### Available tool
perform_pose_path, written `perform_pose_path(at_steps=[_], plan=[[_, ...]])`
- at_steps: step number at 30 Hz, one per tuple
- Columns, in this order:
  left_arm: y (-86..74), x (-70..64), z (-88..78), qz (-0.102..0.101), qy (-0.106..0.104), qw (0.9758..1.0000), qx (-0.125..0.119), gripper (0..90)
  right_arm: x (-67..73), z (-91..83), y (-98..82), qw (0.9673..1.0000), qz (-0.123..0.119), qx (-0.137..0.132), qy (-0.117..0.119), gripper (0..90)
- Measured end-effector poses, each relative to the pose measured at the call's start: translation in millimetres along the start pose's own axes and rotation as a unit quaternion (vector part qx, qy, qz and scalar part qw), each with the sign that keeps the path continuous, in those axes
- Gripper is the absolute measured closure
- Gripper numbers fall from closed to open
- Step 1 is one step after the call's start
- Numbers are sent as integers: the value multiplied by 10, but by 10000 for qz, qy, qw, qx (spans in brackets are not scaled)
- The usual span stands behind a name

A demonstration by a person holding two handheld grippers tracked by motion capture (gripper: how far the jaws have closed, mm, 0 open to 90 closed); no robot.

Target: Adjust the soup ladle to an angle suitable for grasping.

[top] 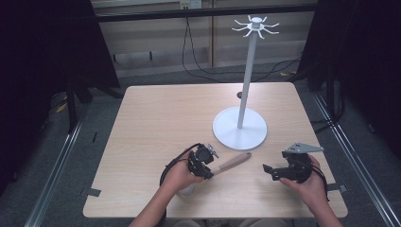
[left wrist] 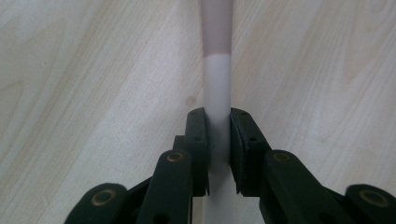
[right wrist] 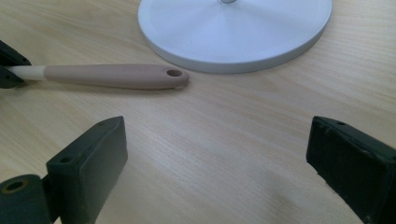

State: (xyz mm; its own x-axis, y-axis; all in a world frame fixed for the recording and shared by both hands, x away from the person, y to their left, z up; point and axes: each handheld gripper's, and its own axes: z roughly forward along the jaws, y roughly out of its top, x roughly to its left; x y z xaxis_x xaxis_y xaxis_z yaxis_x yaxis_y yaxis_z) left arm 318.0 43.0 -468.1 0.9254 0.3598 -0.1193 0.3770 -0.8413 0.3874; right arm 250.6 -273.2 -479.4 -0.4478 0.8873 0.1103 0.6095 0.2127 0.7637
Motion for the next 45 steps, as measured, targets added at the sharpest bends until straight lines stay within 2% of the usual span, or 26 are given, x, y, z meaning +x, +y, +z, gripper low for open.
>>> perform_pose_path(at_steps=[1, 2, 5, 6, 10, 11, 12, 13, 14, 17, 20, 21, 24, 26, 28, 30, 31, 32, 33, 34, 35, 37, 39, 40, 43, 45], plan=[[0, -4, -8, -58, -21, 9999, -96, 786, 0, 0, 0, 10000, 0, 0, 0, 49], [6, 3, -34, -37, -47, 10000, -53, 786, -1, -1, 0, 10000, 8, 3, -5, 49], [8, 6, -96, -83, -15, 9998, -171, 787, -1, -5, 0, 10000, 13, -10, 3, 49], [7, 22, -129, -13, -17, 9999, -146, 787, -1, -4, -1, 10000, 11, -13, 5, 49], [-2, 47, -198, -71, -9, 9995, -317, 787, 6, 6, -3, 10000, 18, -5, 34, 49], [-6, 37, -203, -207, 10, 9986, -480, 787, 11, 6, -1, 10000, 42, -13, 51, 49], [-8, 46, -225, -172, 31, 9986, -508, 787, 12, 9, 0, 10000, 19, -16, 52, 49], [-8, 41, -237, -258, 25, 9979, -586, 787, 16, 10, 3, 10000, 41, -38, 63, 49], [-7, 66, -272, -78, 50, 9984, -553, 787, 17, 12, 4, 10000, 23, -34, 57, 49], [-16, 61, -322, -163, 133, 9965, -812, 787, 41, 7, 24, 9998, 40, -139, 112, 53], [-23, 76, -359, -68, 186, 9958, -889, 787, 61, 1, 43, 9995, 103, -225, 184, 53], [-28, 71, -367, -135, 210, 9949, -974, 787, 69, 2, 53, 9993, 124, -269, 217, 53], [-43, 90, -406, -162, 217, 9939, -1067, 787, 85, 3, 76, 9988, 190, -346, 276, 56], [-56, 78, -416, -331, 230, 9911, -1270, 787, 103, 2, 113, 9979, 263, -475, 352, 57], [-64, 77, -431, -339, 280, 9901, -1331, 787, 118, 5, 135, 9975, 278, -506, 404, 58], [-74, 98, -465, -236, 318, 9903, -1330, 787, 127, 11, 145, 9972, 286, -525, 444, 60], [-79, 95, -469, -283, 329, 9887, -1437, 787, 138, 17, 158, 9968, 334, -545, 476, 60], [-83, 99, -481, -290, 350, 9881, -1470, 787, 147, 23, 170, 9965, 360, -560, 498, 61], [-86, 89, -482, -399, 350, 9855, -1610, 788, 157, 30, 185, 9963, 362, -575, 527, 64], [-89, 91, -499, -365, 410, 9857, -1594, 787, 179, 41, 219, 9958, 375, -605, 569, 73], [-92, 94, -509, -356, 402, 9847, -1658, 787, 191, 44, 239, 9957, 363, -627, 574, 77], [-93, 82, -516, -457, 418, 9813, -1823, 788, 207, 43, 259, 9955, 386, -631, 599, 78], [-90, 76, -532, -470, 421, 9811, -1829, 787, 237, 45, 298, 9949, 352, -704, 631, 87], [-89, 73, -529, -459, 424, 9796, -1908, 787, 252, 45, 317, 9948, 330, -722, 633, 90], [-81, 57, -534, -448, 449, 9782, -1978, 788, 296, 42, 371, 9942, 327, -764, 689, 109], [-71, 44, -543, -451, 486, 9769, -2032, 788, 345, 40, 428, 9924, 376, -860, 791, 129]])
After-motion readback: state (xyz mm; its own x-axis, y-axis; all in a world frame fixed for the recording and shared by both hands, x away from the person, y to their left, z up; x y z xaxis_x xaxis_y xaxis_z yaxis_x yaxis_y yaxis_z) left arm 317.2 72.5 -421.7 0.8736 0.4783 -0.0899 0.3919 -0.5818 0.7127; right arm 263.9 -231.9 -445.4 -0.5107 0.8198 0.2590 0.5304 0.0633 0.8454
